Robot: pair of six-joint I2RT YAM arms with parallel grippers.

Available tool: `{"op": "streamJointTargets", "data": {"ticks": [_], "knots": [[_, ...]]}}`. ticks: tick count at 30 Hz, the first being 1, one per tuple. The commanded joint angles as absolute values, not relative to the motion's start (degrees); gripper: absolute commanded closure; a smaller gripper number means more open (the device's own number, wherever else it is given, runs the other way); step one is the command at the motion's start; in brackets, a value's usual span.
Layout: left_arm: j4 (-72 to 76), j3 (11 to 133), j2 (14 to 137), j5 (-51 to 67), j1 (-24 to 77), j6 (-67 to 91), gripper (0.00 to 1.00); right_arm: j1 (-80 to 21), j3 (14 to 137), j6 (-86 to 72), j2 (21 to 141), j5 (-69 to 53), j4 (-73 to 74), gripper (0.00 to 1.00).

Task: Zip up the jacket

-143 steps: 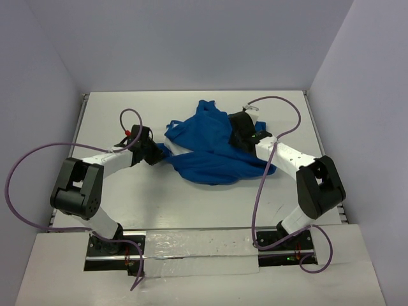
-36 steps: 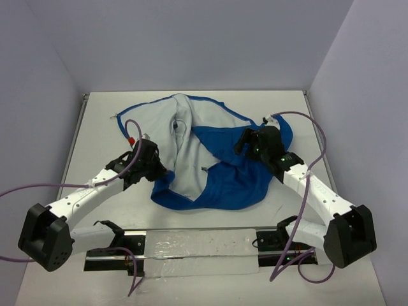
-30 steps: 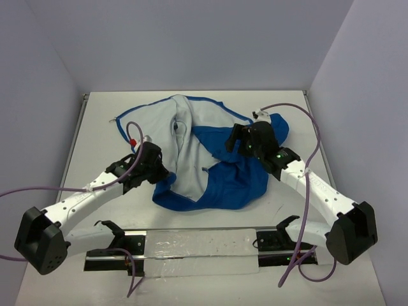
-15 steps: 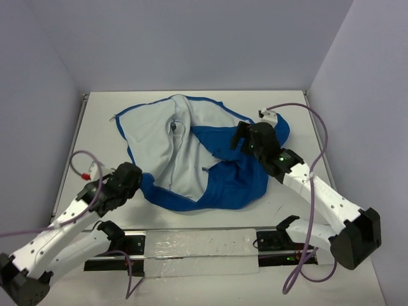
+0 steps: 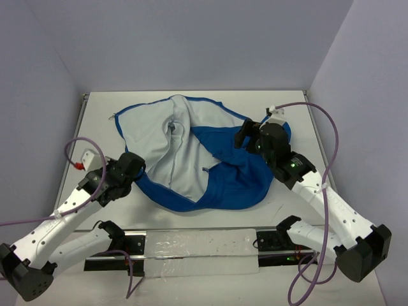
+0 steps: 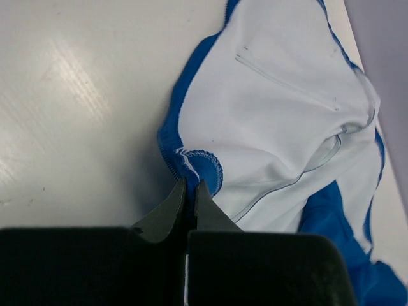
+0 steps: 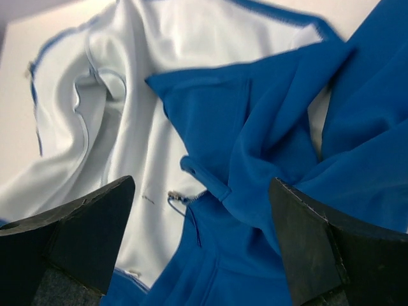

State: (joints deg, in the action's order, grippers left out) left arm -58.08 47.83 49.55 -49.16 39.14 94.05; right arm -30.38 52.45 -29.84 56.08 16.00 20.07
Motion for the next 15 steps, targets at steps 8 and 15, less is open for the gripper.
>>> {"op": "streamJointTargets", "data": {"ticks": [8, 15], "knots": [[-61.7, 57.7, 68.2, -52.1, 37.2, 80.4, 1.00, -45.4, 57.9, -25.3, 74.9, 16.6, 28.7, 0.05], [-51.8, 49.5, 61.2, -45.4, 36.4, 74.2, 1.00, -47.7, 56.2, -31.6, 83.0, 23.4, 27.4, 0.03]]}}
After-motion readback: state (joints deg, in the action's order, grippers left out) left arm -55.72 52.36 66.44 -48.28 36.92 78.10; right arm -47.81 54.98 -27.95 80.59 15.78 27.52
